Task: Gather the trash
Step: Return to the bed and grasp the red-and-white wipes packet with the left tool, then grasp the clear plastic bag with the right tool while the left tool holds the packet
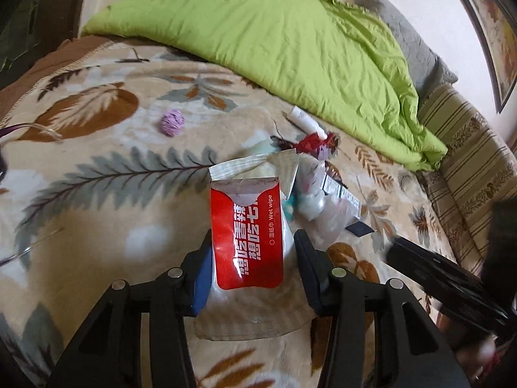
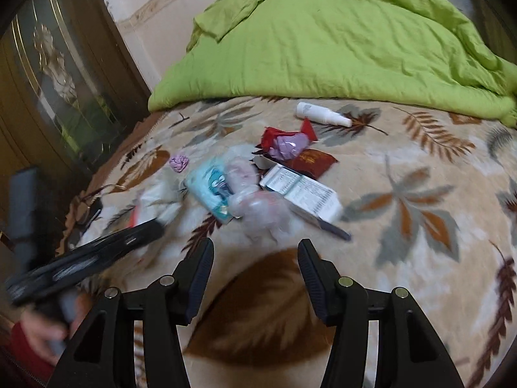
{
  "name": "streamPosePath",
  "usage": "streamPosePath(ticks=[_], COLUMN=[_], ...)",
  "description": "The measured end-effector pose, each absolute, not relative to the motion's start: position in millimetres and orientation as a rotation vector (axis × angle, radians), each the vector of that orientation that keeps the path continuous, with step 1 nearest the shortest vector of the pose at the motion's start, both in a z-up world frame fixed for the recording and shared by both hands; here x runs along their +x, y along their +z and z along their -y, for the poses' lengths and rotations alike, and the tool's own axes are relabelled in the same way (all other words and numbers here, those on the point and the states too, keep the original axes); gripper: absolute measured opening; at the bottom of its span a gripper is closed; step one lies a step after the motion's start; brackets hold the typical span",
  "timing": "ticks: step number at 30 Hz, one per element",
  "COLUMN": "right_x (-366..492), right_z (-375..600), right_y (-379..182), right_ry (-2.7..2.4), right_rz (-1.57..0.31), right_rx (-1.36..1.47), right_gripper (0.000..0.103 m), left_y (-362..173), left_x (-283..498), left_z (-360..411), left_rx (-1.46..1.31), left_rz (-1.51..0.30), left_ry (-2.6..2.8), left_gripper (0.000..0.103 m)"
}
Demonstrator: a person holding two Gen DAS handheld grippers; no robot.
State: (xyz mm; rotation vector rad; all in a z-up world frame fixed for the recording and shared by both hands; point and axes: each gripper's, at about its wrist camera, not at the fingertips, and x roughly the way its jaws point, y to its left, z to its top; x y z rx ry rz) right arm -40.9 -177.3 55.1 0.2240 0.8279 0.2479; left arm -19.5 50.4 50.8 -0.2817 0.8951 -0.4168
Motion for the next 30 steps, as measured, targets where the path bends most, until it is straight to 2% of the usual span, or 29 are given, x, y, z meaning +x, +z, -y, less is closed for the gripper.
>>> streamPosePath(ticks=[7, 8, 9, 10, 13, 25, 30], right_x=[8.4, 13.6, 15.1, 15.2, 3.4, -120.1, -141.4], right_z=[159.9, 158.5, 158.3, 158.6, 163.6, 188.9, 202.9], right_y=[31.1, 26.1, 24.4, 23.2, 26.0, 50.4, 52.1], right_ry=[0.200, 0.194, 0.194, 0.195, 0.197, 0.095, 0.082], right_rz=[-0.853, -0.866, -0.867, -0.866, -0.839, -0.707, -0.683], right_rx=[0.164, 0.153, 0.152, 0.155, 0.198, 0.256, 0.321], right_gripper=[0.058, 0.054, 0.045, 0.029, 0.021, 0.019, 0.019], left_y=[48.5, 47.8, 47.1, 46.7, 47.7, 60.7, 61.1], left_x=[-32.3, -33.3, -34.7, -35.7, -42.5, -104.0, -115.4], left_z=[-63.5, -62.6, -60.6, -58.1, -48.3, -16.2, -2.4], left_rx=[-0.303, -0.295, -0.286, -0.278, -0.235, -0.048, 0.047], left_rz=[-0.863, -0.860, -0.856, -0.854, -0.840, -0.723, -0.668], left_ry=[-0.377, -0.376, -0.370, -0.371, -0.379, -0.362, -0.337], left_gripper=[0.046, 0.046, 0.046, 0.046, 0.046, 0.046, 0.046])
